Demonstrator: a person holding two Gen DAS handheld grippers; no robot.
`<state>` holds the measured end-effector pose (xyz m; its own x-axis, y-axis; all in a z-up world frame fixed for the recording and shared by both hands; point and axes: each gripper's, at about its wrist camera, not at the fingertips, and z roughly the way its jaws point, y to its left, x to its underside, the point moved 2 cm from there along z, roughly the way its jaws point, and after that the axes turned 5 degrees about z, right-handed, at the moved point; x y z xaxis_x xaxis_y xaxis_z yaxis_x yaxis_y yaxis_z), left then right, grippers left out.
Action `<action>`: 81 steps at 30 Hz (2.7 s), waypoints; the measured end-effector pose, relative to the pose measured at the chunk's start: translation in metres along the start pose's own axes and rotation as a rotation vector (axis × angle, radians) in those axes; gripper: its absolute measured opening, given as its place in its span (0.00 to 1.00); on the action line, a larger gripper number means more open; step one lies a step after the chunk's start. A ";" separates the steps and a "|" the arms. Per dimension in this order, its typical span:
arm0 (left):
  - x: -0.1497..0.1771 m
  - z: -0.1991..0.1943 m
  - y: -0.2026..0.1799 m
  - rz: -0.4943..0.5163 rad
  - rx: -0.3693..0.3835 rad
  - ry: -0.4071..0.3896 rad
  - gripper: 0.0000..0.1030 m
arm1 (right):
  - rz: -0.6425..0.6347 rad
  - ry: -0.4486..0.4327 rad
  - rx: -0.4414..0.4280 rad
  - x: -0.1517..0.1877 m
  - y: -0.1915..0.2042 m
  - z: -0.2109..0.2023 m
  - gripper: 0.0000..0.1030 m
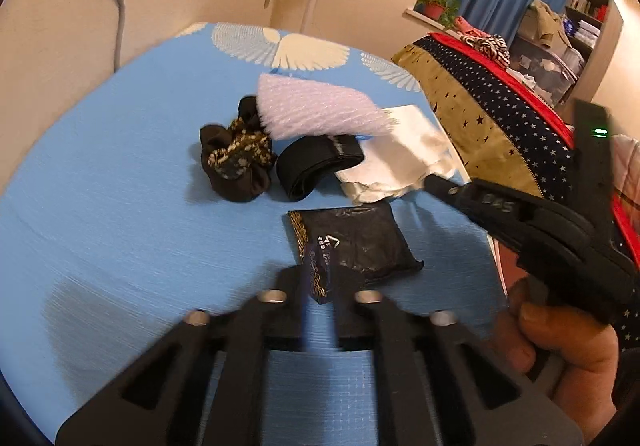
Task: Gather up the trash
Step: 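Carry the black pouch with the left gripper to the bin while the right carries the tissue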
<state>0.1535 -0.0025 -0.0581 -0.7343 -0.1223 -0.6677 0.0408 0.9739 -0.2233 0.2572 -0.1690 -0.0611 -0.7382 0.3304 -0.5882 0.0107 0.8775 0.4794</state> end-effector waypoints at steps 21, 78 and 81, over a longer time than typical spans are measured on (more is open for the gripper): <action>0.007 0.017 -0.029 0.068 -0.042 0.078 0.09 | -0.100 -0.120 0.059 0.005 -0.013 -0.119 0.02; 0.030 -0.105 -0.072 0.161 0.081 -0.180 0.07 | -0.111 -0.365 0.345 0.043 -0.037 -0.270 0.02; 0.029 -0.102 -0.076 0.167 0.089 -0.182 0.07 | -0.105 -0.368 0.375 0.042 -0.041 -0.269 0.02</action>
<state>0.0597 -0.0607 0.0120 -0.5787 -0.0014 -0.8155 0.2163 0.9639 -0.1552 0.0444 -0.2848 0.0699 -0.4638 0.2751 -0.8422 0.2394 0.9541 0.1798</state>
